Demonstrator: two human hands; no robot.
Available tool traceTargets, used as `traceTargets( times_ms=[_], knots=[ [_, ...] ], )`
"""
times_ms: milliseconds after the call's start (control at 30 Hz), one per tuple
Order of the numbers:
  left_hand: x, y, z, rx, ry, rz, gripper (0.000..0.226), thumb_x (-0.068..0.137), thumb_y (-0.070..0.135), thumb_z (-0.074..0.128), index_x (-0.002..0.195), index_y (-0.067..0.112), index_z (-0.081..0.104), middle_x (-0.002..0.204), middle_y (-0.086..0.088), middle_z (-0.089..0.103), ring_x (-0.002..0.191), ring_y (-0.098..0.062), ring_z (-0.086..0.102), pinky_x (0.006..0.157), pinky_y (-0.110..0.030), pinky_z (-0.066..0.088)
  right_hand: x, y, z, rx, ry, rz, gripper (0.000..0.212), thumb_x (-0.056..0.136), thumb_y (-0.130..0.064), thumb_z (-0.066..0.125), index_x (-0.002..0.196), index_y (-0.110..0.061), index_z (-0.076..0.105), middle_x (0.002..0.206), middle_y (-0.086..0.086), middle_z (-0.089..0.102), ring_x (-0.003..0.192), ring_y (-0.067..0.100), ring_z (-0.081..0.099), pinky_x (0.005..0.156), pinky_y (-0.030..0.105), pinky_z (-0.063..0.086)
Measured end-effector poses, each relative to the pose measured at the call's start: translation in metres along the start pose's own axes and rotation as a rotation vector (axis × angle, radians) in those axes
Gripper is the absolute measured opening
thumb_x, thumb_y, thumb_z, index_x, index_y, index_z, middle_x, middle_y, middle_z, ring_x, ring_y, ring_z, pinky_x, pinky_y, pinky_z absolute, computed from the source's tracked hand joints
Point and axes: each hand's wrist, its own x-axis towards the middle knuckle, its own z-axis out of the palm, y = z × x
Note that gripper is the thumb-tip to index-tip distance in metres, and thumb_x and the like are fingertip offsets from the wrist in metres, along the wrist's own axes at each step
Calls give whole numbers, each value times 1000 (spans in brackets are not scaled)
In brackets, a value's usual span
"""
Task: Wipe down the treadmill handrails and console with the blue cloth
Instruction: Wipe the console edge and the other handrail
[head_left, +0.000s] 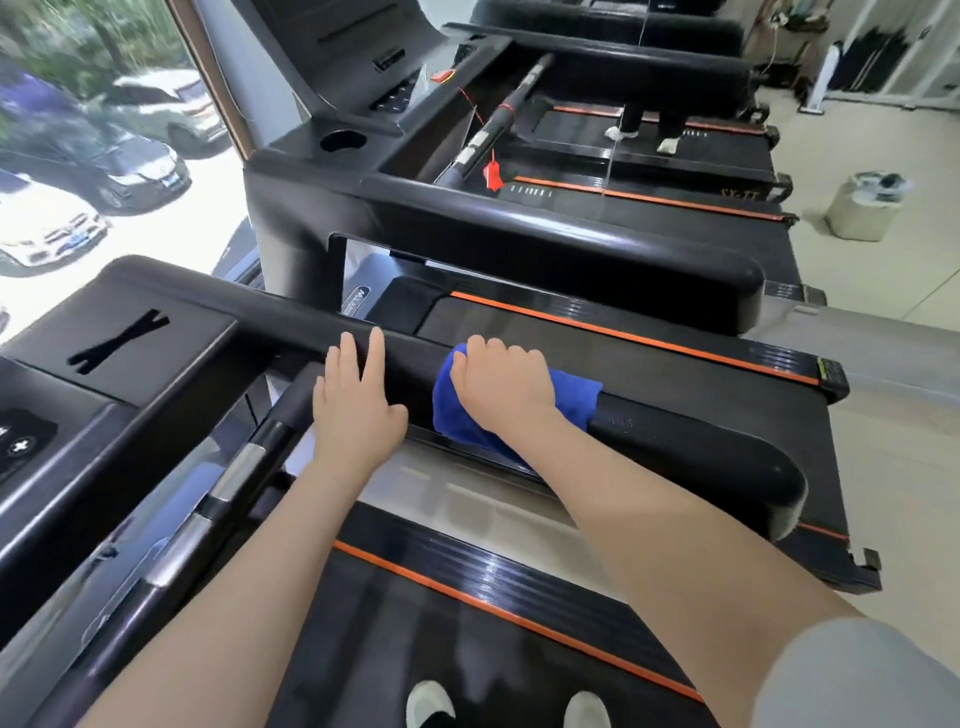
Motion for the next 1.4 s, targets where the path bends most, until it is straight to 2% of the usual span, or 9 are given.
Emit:
traceTargets(
  times_ms=[133,267,533,767,900,1033,1167,1300,1400],
  knots=[
    [-14,28,4,-124,49,3,78,82,3,52,147,0,9,155,-16,12,144,-31,7,117,-39,11,-9,14,-5,39,-39,-62,41,100,-41,26,108,-9,52,108,10,62,94,30,60,70,34,30],
    [-27,60,15,-267,222,104,62,78,-5,52,138,-5,36,143,-21,35,136,-35,27,114,-35,19,-41,75,-17,37,-82,-20,47,99,-47,26,100,-9,53,101,9,65,89,30,61,69,35,34],
    [-57,126,43,-294,356,235,39,79,5,49,116,1,63,114,-15,59,112,-29,52,96,-30,38,-100,179,-36,93,-256,183,45,100,-43,21,100,-11,53,94,8,62,76,25,53,64,32,40],
    [-86,135,64,-208,251,193,45,83,5,43,126,4,57,134,-18,52,129,-39,42,100,-45,42,-90,139,-25,-79,-135,66,36,97,-25,18,98,-11,52,79,4,41,67,25,40,63,35,29],
    [-93,146,66,-137,187,65,54,87,-1,49,138,18,44,151,-5,32,140,-23,28,86,-36,47,-68,125,-25,136,-245,42,38,100,-32,18,101,-10,50,92,9,57,75,29,50,65,35,32],
    [-88,159,57,-118,148,-36,48,92,12,43,139,22,42,152,2,27,140,-15,24,90,-36,44,-60,148,-36,394,-450,7,42,101,-37,19,110,-15,53,112,8,62,100,30,55,77,35,37],
    [-90,157,66,-30,187,33,49,83,7,55,132,10,51,145,-11,41,132,-30,40,84,-43,49,-92,186,-45,438,-321,-56,34,97,-37,35,67,-28,46,69,-5,55,73,22,52,60,31,36],
    [-90,158,75,13,222,50,48,80,14,65,125,0,54,134,-24,50,126,-41,46,91,-52,48,-123,224,-35,573,-133,68,34,93,-38,43,76,-13,60,65,4,60,67,21,55,64,34,44],
    [-95,171,76,23,164,-10,63,87,33,56,138,0,37,148,-22,30,139,-36,25,109,-47,34,-140,242,-33,1125,-234,351,30,96,-29,45,85,-22,72,68,-5,67,68,9,60,66,26,47]
  ],
)
